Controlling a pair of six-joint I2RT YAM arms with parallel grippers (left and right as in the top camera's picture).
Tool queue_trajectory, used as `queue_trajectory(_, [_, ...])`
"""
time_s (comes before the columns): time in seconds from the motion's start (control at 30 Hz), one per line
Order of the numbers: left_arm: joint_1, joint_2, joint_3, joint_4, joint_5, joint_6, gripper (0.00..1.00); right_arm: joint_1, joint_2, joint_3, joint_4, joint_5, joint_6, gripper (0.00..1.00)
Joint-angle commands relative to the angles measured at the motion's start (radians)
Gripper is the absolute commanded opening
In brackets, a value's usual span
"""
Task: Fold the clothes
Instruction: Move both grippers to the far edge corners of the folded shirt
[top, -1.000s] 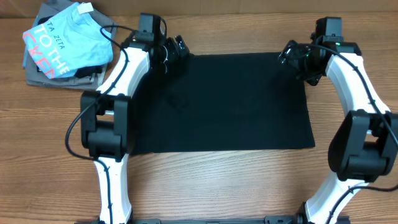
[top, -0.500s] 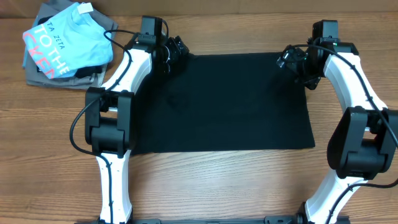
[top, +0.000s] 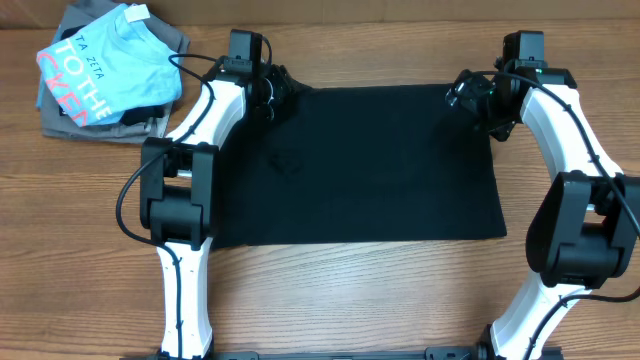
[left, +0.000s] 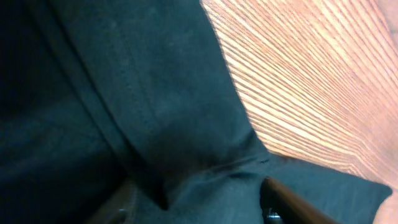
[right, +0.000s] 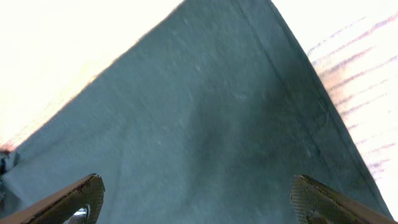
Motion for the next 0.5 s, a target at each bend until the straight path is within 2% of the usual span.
queue_trajectory(0.0, [0.000,0.030,0.019,-0.003,-0.037,-0.003,0.46,0.004,-0.003,0.028,0.049,0.010,-0.007,1.00])
queue_trajectory(0.2, [0.000,0.030,0.019,-0.010,-0.084,-0.003,0.19,0.002,0.003,0.028,0.194,0.113,-0.014,1.00])
queue_trajectory(0.33, [0.000,0.030,0.019,-0.015,-0.124,-0.003,0.05,0.000,0.029,0.030,0.267,0.111,-0.110,1.00])
queue_trajectory(0.47, [0.000,0.030,0.019,-0.018,-0.151,-0.003,0.04,-0.005,0.069,0.031,0.296,0.171,-0.138,1.00])
